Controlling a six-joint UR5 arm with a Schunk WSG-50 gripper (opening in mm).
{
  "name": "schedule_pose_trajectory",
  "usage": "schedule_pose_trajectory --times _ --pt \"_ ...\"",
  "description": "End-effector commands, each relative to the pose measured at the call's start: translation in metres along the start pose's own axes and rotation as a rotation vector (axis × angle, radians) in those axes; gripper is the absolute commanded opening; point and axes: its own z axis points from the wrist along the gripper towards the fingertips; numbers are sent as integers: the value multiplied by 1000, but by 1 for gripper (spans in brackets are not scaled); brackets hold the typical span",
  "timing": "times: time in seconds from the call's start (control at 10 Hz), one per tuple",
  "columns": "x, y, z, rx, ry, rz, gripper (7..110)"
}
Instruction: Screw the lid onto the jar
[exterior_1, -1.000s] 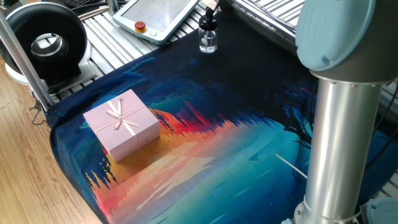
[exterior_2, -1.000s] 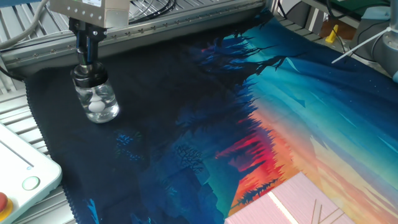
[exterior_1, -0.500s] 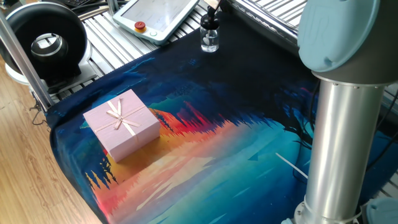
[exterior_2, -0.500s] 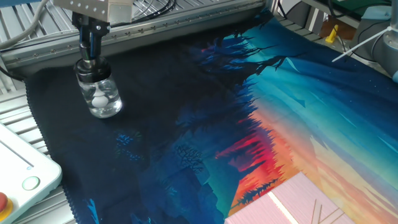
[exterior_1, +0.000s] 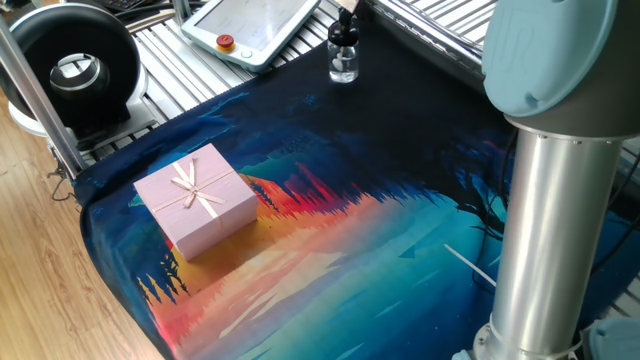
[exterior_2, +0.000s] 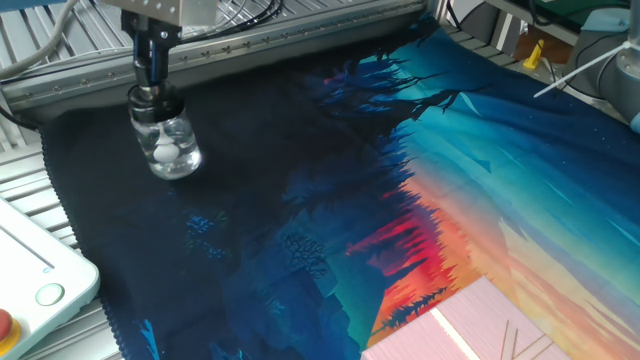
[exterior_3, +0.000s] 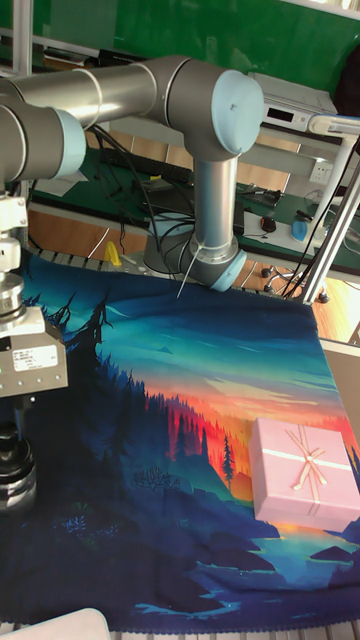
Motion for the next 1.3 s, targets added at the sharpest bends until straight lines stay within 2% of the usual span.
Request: schedule_pose_trajectory --times 0.0,0.5,1.2 --pt "1 -1 -15 -5 8 -3 7" --pt "3 -9 -25 -19 17 -34 7" --pt "7 -14 -25 -12 32 -46 7"
